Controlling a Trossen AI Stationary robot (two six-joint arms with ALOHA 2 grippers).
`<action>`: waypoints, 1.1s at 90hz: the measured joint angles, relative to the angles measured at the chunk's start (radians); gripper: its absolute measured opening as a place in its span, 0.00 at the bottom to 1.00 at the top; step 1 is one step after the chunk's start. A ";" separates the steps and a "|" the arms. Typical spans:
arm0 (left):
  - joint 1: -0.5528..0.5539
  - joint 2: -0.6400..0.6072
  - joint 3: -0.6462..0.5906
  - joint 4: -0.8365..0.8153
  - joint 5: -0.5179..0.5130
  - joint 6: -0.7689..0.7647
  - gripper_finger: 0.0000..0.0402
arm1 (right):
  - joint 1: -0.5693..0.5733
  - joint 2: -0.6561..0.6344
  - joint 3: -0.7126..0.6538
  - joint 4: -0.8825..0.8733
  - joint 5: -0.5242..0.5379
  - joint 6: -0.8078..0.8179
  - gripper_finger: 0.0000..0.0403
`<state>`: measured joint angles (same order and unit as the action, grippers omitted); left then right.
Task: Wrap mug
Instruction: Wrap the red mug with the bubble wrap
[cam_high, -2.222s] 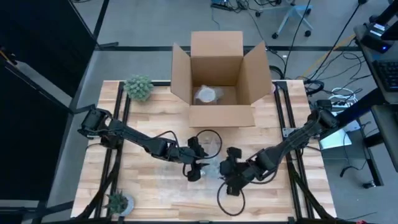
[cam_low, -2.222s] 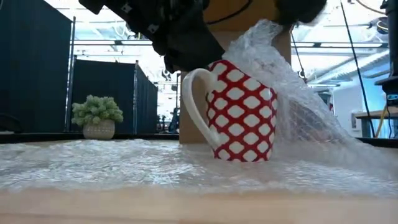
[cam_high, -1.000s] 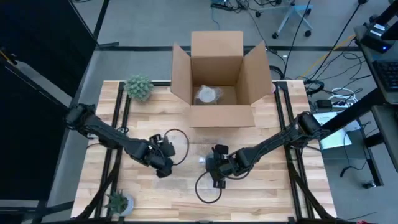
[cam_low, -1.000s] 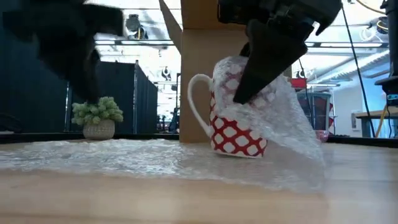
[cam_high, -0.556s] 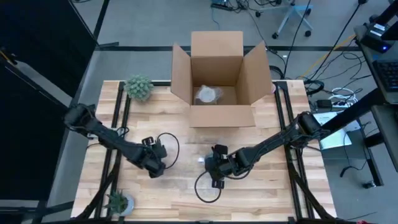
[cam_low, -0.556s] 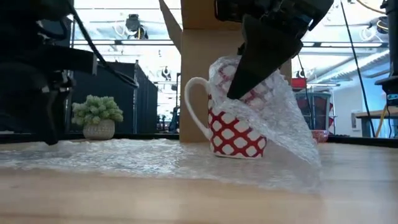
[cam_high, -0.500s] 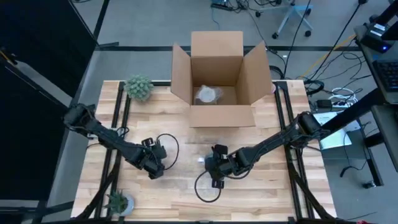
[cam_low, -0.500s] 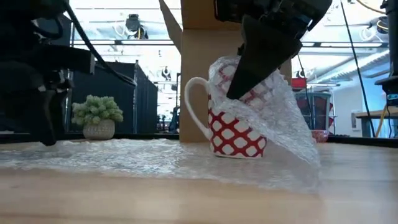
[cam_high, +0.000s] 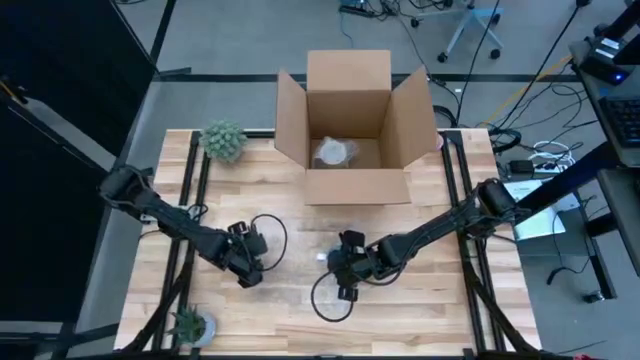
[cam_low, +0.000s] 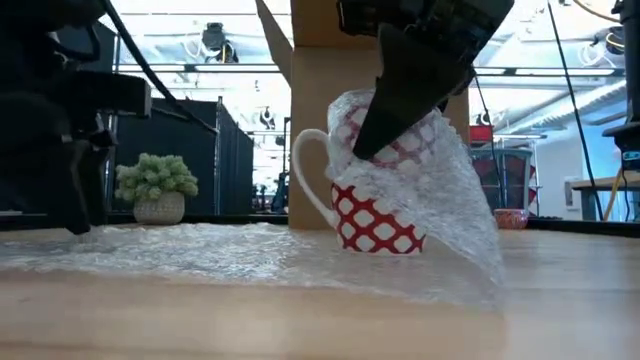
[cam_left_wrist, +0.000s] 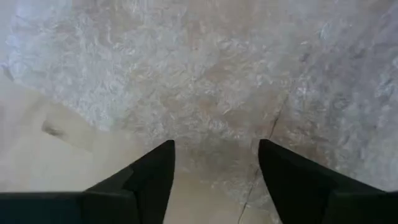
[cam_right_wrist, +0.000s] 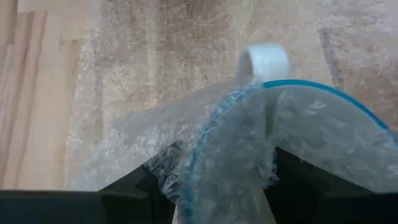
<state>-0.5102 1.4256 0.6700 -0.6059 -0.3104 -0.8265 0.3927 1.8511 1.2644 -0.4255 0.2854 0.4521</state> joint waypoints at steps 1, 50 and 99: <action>0.000 -0.002 -0.003 0.000 0.000 -0.005 0.61 | 0.000 0.000 0.000 0.000 0.000 0.001 0.46; -0.056 -0.009 -0.142 0.159 -0.040 -0.234 0.69 | 0.000 0.000 0.000 0.002 0.001 0.007 0.46; -0.067 -0.191 -0.144 0.158 0.001 -0.287 0.69 | 0.000 -0.001 0.000 0.015 0.000 0.007 0.46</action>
<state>-0.5774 1.2345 0.5262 -0.4480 -0.3091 -1.1134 0.3923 1.8505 1.2644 -0.4107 0.2859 0.4595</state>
